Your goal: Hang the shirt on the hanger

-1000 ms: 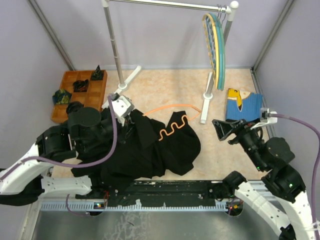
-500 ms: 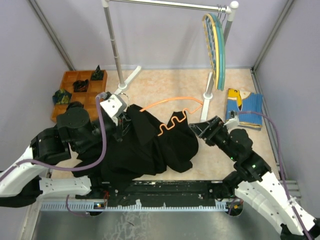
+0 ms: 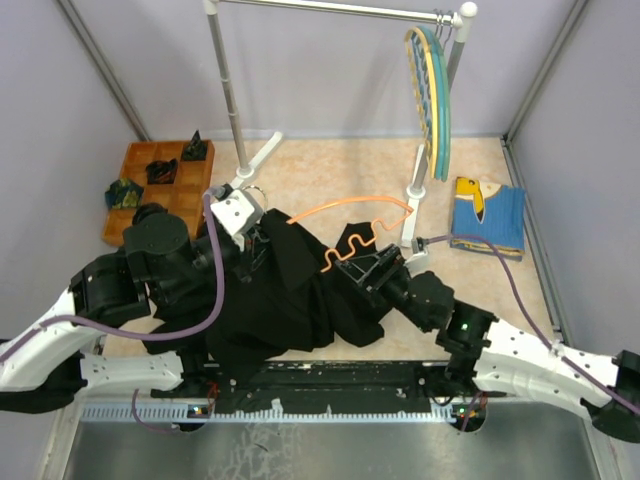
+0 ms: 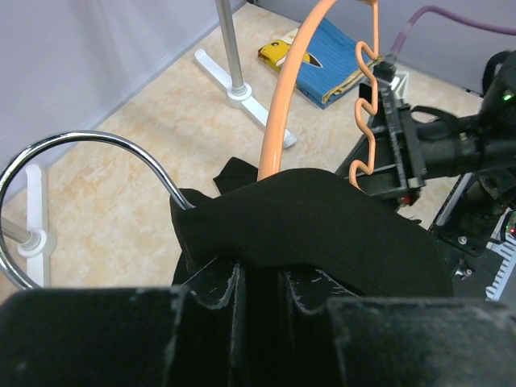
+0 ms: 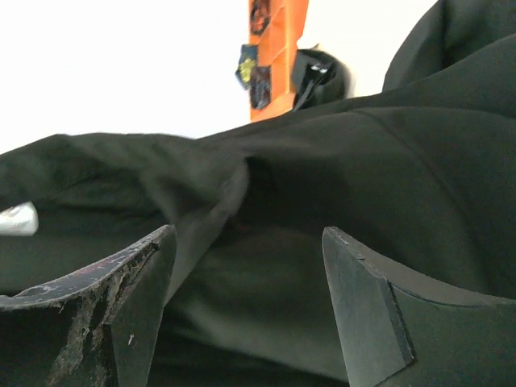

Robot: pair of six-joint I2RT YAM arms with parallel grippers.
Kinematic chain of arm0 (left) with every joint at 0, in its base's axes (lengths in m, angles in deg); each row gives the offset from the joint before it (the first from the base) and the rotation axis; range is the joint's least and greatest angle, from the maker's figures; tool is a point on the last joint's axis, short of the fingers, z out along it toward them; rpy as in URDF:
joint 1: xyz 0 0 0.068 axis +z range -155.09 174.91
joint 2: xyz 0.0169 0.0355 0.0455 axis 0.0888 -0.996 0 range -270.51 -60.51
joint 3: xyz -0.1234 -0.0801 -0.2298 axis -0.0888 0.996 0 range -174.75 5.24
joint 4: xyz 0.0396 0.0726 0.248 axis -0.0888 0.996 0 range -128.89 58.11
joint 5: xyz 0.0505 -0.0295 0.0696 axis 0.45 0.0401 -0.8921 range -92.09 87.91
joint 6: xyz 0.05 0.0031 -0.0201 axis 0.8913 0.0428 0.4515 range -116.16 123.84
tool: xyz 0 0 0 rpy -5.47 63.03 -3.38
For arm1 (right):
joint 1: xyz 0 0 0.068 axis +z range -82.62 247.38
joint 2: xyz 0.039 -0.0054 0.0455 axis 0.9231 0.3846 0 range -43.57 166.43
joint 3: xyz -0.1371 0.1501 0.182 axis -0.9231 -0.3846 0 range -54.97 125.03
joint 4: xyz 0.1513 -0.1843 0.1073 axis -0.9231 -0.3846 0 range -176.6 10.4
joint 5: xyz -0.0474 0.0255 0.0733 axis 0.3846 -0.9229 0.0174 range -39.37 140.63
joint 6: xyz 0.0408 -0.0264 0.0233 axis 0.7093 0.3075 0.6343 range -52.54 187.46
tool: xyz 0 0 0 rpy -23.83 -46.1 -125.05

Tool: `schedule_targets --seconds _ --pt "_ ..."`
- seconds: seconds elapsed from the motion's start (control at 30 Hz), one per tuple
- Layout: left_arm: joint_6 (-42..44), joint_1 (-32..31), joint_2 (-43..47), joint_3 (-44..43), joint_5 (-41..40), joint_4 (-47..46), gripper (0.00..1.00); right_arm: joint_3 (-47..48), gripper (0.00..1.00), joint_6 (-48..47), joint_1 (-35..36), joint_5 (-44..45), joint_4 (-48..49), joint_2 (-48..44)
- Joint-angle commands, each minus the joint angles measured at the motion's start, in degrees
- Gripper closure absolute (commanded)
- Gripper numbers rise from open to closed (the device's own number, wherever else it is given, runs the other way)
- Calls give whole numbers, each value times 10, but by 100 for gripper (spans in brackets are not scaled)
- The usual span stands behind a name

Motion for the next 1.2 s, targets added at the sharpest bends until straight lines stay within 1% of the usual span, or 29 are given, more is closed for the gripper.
schedule_targets --seconds 0.0,0.17,0.3,0.43,0.6,0.67,0.73,0.8,0.87,1.0,1.17 --pt "1 -2 4 -2 12 -46 100 -12 28 63 7 93 125 45" --pt "-1 -2 6 4 16 -51 100 -14 32 77 7 103 198 87" --pt "-1 -2 7 5 18 -51 100 -13 40 85 7 94 227 109" --pt "-1 -2 8 8 18 -52 100 -13 46 106 7 71 230 125" --pt "-1 -2 11 10 18 -53 100 -5 54 125 7 61 199 126" --pt "-2 -2 12 11 18 -53 100 -4 61 128 7 65 189 125" --pt "-2 -2 14 12 18 -53 100 -4 80 130 7 73 180 123" --pt "-4 -2 16 12 19 -52 100 -7 93 126 8 87 176 119" --pt "-6 -2 20 15 20 -52 100 -6 100 109 7 106 166 113" --pt "-13 -2 31 20 28 -50 100 -1 100 46 5 168 135 80" --pt "-22 -2 51 31 36 -45 100 29 100 -61 -11 254 50 11"
